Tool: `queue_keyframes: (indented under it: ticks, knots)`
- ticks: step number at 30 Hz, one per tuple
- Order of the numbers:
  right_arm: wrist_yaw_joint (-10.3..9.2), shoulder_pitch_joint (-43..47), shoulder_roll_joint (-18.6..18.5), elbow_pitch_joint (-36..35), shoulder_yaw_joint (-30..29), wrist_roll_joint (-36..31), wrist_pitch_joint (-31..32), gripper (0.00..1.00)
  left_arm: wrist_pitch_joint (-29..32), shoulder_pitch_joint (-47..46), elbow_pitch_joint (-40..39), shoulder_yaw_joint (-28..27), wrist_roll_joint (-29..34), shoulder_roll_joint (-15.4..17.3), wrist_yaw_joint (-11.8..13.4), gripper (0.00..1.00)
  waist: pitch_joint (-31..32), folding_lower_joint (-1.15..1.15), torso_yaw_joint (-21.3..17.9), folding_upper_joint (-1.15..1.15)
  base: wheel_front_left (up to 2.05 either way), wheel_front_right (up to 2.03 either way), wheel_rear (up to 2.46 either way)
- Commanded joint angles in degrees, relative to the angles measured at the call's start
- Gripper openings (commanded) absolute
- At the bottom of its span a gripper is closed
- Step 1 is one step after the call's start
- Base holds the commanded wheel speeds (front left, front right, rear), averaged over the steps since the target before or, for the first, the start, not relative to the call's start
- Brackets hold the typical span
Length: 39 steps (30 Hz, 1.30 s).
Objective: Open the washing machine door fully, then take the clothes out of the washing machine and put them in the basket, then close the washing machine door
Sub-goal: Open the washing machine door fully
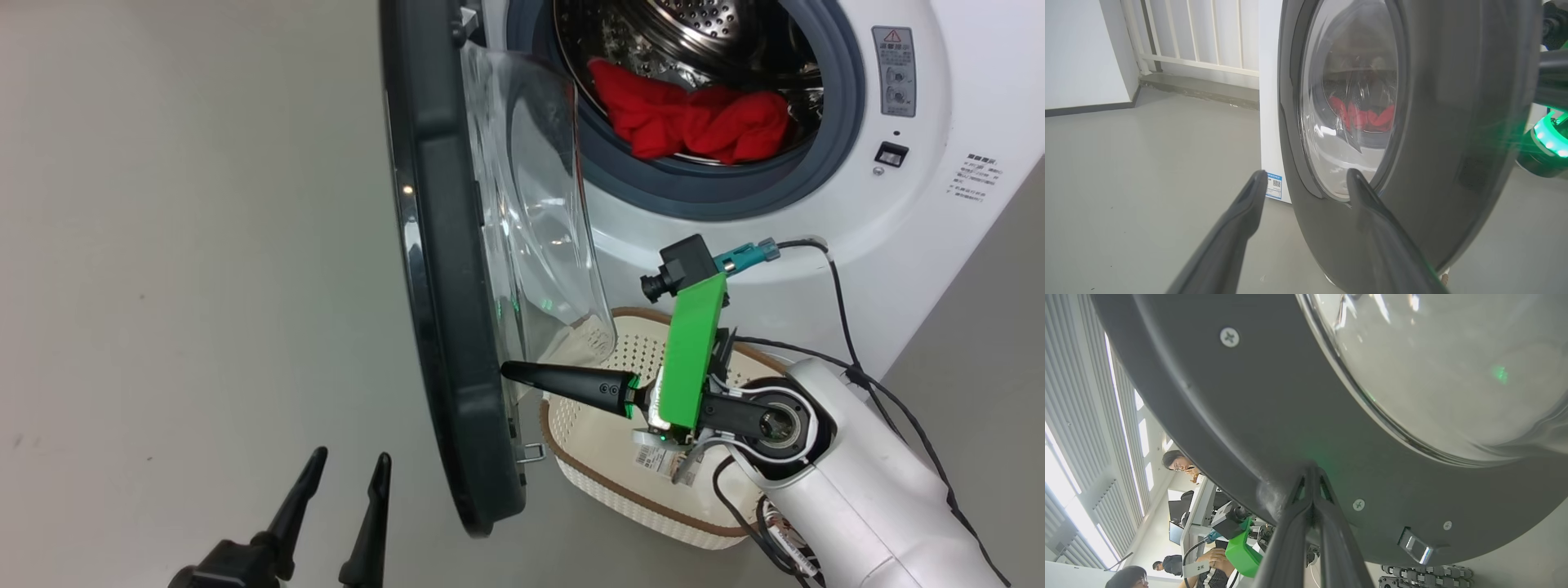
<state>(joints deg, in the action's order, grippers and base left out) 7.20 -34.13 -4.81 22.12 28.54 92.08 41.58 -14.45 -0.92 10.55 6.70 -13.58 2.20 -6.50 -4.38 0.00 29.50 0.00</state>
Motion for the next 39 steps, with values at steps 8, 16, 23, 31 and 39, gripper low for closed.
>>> queue_keyframes:
  ticks: [8,16,23,31,39]
  knots:
    - [0.29,5.8,-0.6,-2.1,-2.2,-2.1,-5.3,1.00,-0.5,-0.7,0.4,-3.0,0.9,0.7,-0.1,1.00,1.7,0.00,-1.8,0.00,0.00,0.00,0.00]
    - [0.29,10.1,-3.1,-1.9,-2.5,-5.1,-10.4,1.00,-0.5,-0.7,0.8,-4.3,1.3,0.7,-0.4,1.00,2.1,0.00,-4.4,0.00,0.00,0.00,0.00]
    - [0.29,14.0,-5.5,-1.6,-2.6,-6.2,-14.8,1.00,-0.5,-0.4,0.8,-5.8,1.4,0.7,-0.5,1.00,2.4,0.00,-6.4,0.00,0.00,0.00,0.00]
    - [0.29,18.7,-8.3,-0.9,-2.9,-7.9,-21.7,1.00,-0.5,0.3,0.7,-7.2,1.7,0.7,-0.6,1.00,3.0,0.00,-8.1,0.00,0.00,0.00,0.00]
    - [0.29,19.7,-11.1,2.1,0.2,-14.7,-32.2,1.00,-0.5,0.5,1.0,-8.2,1.6,0.7,-0.6,1.00,2.6,0.00,-9.5,0.00,0.00,0.00,0.00]
